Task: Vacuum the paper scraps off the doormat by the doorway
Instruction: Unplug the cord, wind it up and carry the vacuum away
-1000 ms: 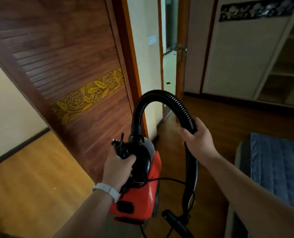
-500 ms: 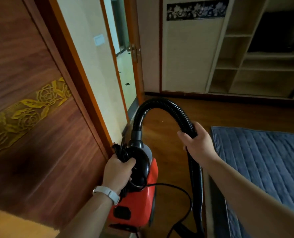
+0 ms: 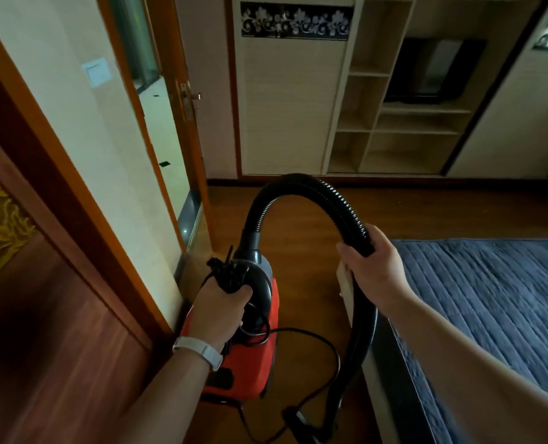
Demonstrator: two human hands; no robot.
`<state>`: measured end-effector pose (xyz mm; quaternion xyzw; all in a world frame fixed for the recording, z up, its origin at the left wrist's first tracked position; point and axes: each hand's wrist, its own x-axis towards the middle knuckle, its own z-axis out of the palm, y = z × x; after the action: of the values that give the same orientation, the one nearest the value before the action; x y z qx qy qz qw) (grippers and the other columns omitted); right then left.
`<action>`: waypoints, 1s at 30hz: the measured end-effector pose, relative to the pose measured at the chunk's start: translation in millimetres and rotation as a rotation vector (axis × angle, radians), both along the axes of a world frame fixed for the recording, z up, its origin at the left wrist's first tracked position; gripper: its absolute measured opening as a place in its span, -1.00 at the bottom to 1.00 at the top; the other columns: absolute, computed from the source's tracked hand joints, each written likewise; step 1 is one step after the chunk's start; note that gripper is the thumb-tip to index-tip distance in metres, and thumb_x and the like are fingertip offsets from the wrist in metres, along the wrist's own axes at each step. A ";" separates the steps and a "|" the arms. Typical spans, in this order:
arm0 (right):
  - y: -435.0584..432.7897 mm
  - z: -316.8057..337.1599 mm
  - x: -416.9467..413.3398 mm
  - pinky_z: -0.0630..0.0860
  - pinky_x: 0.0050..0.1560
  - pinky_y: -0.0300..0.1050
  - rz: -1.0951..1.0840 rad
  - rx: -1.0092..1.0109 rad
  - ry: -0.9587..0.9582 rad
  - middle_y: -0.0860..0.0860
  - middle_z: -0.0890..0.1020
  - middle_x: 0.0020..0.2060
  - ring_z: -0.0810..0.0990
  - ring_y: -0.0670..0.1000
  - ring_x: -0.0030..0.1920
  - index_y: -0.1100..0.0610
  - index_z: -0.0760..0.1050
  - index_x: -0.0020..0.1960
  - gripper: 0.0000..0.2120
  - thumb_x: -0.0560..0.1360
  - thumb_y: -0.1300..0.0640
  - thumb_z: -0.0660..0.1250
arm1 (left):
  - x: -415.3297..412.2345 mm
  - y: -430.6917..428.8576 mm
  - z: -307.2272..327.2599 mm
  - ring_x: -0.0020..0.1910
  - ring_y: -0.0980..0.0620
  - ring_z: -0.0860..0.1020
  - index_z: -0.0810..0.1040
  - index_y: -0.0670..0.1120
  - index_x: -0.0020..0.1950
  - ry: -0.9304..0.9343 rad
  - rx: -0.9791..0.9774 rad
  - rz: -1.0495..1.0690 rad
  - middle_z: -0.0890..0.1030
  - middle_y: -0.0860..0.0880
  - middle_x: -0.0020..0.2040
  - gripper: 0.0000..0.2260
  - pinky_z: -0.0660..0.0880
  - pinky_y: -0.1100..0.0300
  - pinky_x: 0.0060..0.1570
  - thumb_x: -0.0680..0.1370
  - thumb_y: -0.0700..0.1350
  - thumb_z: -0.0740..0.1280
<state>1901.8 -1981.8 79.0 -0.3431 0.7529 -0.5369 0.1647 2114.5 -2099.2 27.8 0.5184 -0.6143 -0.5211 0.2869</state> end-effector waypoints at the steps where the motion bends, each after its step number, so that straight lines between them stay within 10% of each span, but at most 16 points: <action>1: -4.5 -0.8 -1.3 0.57 -0.37 -0.16 -0.015 -0.004 -0.007 0.05 0.63 -0.28 0.56 -0.11 -0.41 -0.10 0.50 0.06 -0.82 0.52 0.10 0.42 | -2.4 -8.3 0.6 -0.60 0.04 0.47 0.56 -0.21 -0.14 -0.007 -0.012 -0.011 0.54 -0.09 -0.47 -0.94 0.42 0.23 -0.57 0.49 -0.22 0.37; 30: -178.3 -35.3 -251.7 0.42 -0.46 -0.17 0.004 -0.258 -0.267 0.03 0.52 -0.36 0.48 -0.01 -0.41 0.10 0.51 0.03 -0.90 0.54 0.18 0.40 | -256.3 -164.9 10.5 -0.59 0.01 0.50 0.53 -0.12 -0.25 -0.218 -0.078 0.021 0.55 -0.07 -0.51 -0.87 0.42 0.22 -0.54 0.51 -0.20 0.38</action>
<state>1650.1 -2160.1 43.7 -0.2886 0.6487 -0.6693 0.2188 1858.1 -2264.1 38.2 0.5670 -0.6562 -0.4342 0.2437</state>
